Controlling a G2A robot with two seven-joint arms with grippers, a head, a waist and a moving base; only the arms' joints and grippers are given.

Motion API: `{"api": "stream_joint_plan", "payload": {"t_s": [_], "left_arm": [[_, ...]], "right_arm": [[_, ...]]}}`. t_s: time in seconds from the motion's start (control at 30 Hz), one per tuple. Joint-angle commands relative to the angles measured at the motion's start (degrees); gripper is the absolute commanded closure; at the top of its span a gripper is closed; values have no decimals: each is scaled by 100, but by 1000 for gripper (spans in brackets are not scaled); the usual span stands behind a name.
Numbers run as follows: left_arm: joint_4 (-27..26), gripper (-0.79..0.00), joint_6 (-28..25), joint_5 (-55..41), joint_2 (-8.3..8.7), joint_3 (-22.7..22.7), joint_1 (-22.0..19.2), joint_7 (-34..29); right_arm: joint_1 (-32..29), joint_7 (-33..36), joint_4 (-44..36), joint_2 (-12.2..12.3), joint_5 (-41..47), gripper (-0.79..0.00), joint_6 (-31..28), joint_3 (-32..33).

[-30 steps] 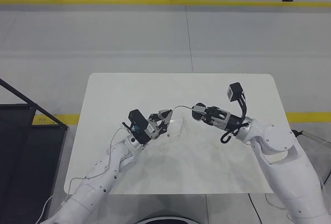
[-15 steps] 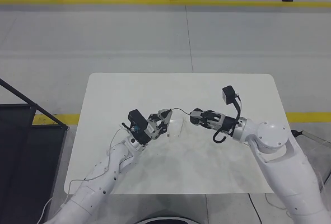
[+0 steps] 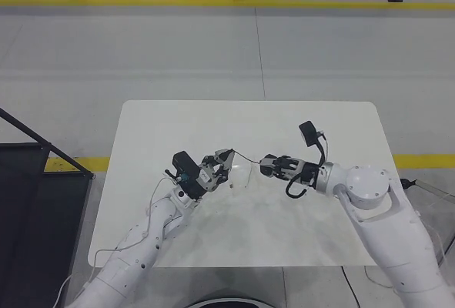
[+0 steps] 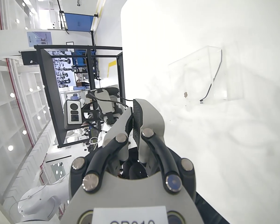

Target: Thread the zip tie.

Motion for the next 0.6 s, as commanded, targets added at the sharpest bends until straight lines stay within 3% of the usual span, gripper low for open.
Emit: {"api": "stream_joint_plan", "payload": {"t_s": [0.0,0.57], "left_arm": [[-2,0,-7,22,-7,-1,2,4],[13,0,-66,157,-46,-78,17,10]], "right_arm": [[27,33,7,0,-87,0,29,-41],[-159,-56,-54,19,104,0,-295,198]]}}
